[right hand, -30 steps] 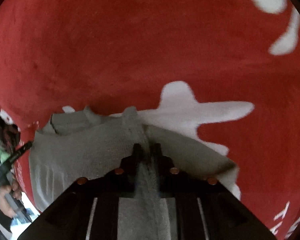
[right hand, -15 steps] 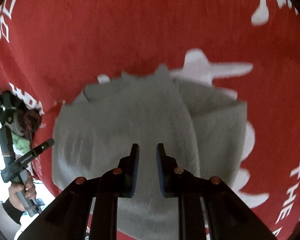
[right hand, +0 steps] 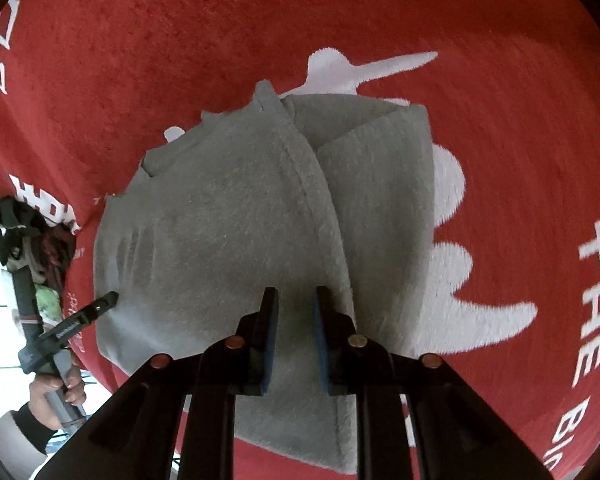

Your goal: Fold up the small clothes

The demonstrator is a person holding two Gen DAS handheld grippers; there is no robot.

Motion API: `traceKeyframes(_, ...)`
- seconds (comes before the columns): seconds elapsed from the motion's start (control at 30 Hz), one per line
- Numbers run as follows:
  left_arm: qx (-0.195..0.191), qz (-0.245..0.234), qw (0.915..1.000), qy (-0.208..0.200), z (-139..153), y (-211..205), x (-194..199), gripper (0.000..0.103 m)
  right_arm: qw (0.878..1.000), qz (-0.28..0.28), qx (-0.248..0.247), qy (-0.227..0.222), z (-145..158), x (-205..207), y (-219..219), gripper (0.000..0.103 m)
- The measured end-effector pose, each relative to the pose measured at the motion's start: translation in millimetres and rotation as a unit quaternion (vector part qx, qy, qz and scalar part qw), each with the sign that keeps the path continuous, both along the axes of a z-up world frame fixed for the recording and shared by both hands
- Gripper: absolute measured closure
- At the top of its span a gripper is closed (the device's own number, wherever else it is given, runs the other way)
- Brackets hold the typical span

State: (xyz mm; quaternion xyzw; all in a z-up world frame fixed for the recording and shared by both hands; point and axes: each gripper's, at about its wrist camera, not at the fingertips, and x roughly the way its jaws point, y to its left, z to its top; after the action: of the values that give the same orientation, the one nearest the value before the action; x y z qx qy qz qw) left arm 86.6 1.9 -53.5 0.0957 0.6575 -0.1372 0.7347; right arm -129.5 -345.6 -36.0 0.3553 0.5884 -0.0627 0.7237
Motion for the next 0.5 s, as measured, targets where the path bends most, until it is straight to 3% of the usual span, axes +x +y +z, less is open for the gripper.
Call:
traceKeyframes(0.2, -0.005, 0.004, 1.0000, 0.001, -5.2, -4.6, 3.5, 0.034, 1.000, -0.012, 0.002, 0.005, 3.0, -12.4, -2.3, 0.083)
traceKeyframes(0.3, 0.005, -0.007, 0.9999, -0.008, -5.1, -3.3, 1.1, 0.024, 1.000, -0.025, -0.001, 0.005, 4.1, -16.5, -2.5, 0.083)
traceKeyframes(0.5, -0.002, -0.030, 0.9995, -0.006, -12.6, -3.5, 7.8, 0.023, 0.999, -0.048, -0.022, 0.010, 12.0, -26.7, 9.0, 0.079)
